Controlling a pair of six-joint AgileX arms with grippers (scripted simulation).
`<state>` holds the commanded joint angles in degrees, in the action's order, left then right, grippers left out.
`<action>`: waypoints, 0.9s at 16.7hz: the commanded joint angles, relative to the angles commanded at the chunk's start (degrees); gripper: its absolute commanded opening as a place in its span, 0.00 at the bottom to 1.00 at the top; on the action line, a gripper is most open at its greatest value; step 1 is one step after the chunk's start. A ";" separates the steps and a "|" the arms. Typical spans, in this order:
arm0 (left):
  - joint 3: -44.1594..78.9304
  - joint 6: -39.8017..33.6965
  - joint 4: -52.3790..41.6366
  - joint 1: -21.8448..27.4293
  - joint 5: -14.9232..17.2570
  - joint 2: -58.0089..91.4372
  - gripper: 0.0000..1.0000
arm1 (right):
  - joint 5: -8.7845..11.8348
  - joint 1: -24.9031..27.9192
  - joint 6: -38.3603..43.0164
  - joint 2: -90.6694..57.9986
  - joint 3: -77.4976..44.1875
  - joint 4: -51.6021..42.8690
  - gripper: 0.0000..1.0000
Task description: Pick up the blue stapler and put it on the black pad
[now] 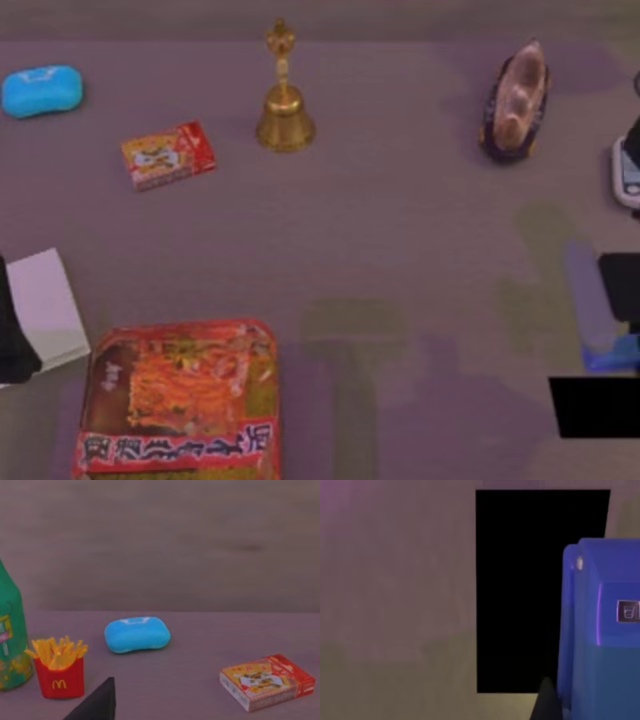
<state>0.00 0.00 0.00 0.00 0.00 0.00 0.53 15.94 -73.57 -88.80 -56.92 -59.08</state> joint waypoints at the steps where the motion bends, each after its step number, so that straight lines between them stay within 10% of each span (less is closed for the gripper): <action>1: 0.00 0.00 0.00 0.00 0.00 0.00 1.00 | 0.01 -0.05 0.06 -1.03 1.76 3.08 0.00; 11: 0.00 0.00 0.00 0.00 0.00 0.00 1.00 | -0.10 -0.22 0.35 -6.56 11.44 18.23 0.00; 15: 0.00 0.00 0.00 0.00 0.00 0.00 1.00 | -0.10 -0.22 0.35 -6.56 11.44 18.23 0.30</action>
<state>0.00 0.00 0.00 0.00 0.00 0.00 0.43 15.72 -73.22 -95.36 -45.48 -40.84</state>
